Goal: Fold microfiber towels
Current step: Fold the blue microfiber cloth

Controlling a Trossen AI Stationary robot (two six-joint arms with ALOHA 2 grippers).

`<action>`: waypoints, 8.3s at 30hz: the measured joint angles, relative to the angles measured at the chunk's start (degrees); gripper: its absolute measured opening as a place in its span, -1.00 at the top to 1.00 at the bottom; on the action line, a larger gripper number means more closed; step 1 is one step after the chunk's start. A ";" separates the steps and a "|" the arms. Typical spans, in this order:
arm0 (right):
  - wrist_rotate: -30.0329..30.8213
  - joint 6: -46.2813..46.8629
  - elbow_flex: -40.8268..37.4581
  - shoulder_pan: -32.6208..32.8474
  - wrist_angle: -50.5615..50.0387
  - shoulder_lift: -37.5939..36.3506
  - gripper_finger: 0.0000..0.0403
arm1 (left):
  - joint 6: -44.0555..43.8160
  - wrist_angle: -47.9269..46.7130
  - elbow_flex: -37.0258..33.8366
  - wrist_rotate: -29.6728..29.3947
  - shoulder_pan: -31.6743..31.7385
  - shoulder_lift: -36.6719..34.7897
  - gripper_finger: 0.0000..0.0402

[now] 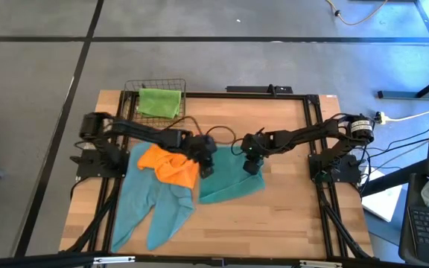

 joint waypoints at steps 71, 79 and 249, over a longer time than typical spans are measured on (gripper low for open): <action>-6.01 8.82 -20.05 13.04 4.94 -28.74 0.95 | -5.25 14.80 0.04 5.26 -2.89 13.07 0.13; -7.69 12.49 -24.74 13.01 2.85 -27.88 0.96 | -5.25 14.70 0.04 4.71 -2.89 13.09 0.13; -24.22 21.02 -4.05 12.94 -27.17 -46.81 0.64 | -27.71 -13.04 9.60 -4.41 -15.11 -13.44 0.13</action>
